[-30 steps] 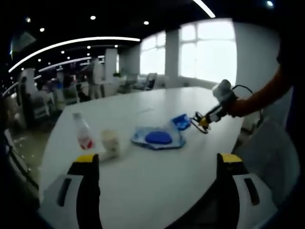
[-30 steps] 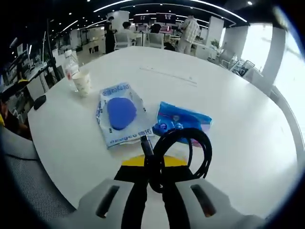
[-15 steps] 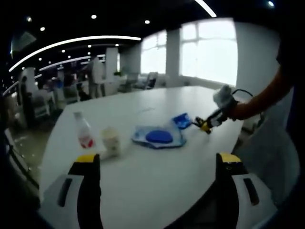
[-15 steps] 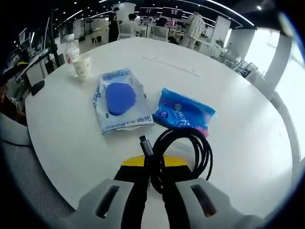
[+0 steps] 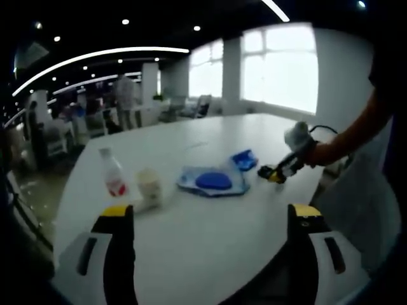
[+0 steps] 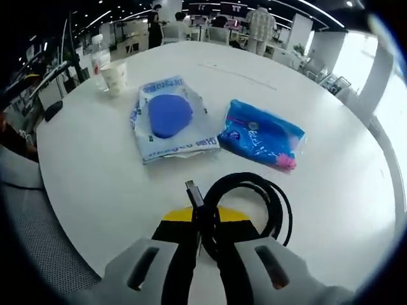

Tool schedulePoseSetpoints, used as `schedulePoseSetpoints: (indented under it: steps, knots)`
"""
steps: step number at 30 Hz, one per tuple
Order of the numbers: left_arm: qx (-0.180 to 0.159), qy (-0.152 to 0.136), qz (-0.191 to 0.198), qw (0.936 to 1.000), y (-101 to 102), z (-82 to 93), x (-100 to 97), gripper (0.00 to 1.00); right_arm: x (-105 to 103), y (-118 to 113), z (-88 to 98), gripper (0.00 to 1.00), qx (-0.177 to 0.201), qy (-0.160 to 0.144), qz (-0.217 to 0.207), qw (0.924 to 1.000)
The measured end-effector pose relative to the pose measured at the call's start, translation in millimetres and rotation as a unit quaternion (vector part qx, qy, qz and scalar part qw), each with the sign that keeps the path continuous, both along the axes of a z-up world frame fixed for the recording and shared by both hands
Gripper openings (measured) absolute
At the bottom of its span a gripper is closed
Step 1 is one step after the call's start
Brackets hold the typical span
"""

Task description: Arrange the tabletop items into an orderly group along one side of the table until the central work area is clear of visible clutter.

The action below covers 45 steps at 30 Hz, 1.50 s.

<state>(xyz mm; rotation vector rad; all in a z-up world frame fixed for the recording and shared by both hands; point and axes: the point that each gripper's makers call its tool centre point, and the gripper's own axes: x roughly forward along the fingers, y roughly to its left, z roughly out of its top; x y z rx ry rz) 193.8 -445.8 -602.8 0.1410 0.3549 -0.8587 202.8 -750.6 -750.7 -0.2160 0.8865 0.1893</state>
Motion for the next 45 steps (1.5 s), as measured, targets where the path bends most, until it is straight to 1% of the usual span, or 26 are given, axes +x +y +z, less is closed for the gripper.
schedulePoseSetpoints:
  steps: [3,12,15,22,32,39,45]
  knots:
    - [0.001,0.001,0.000,1.0000,0.0,-0.2,0.1,0.97,-1.2,4.3,-3.8,0.10,0.017,0.003,0.000,0.9999]
    - [0.003,0.004,0.000,1.0000,0.1,-1.7,-0.1,0.96,-4.7,12.6,-12.8,0.10,0.032,0.013,0.004,0.9994]
    - [0.003,0.005,-0.001,1.0000,0.0,-1.7,-0.3,0.96,-6.3,15.0,-15.4,0.10,0.042,0.019,-0.002,0.9989]
    - [0.003,0.007,-0.001,1.0000,0.0,-2.6,-0.7,0.95,-6.1,16.6,-16.9,0.11,0.050,0.019,-0.012,0.9985]
    - [0.000,0.007,0.000,1.0000,0.2,-1.7,0.3,0.95,-6.0,18.3,-18.8,0.11,0.076,0.022,-0.027,0.9965]
    - [-0.006,0.010,-0.001,0.9999,-0.4,-1.1,-0.4,0.94,-4.7,18.6,-19.4,0.13,0.080,0.020,-0.030,0.9962]
    - [0.004,0.011,-0.012,0.9998,-4.2,-4.0,-4.1,0.93,-2.5,21.8,-17.2,0.17,0.115,0.009,-0.049,0.9921]
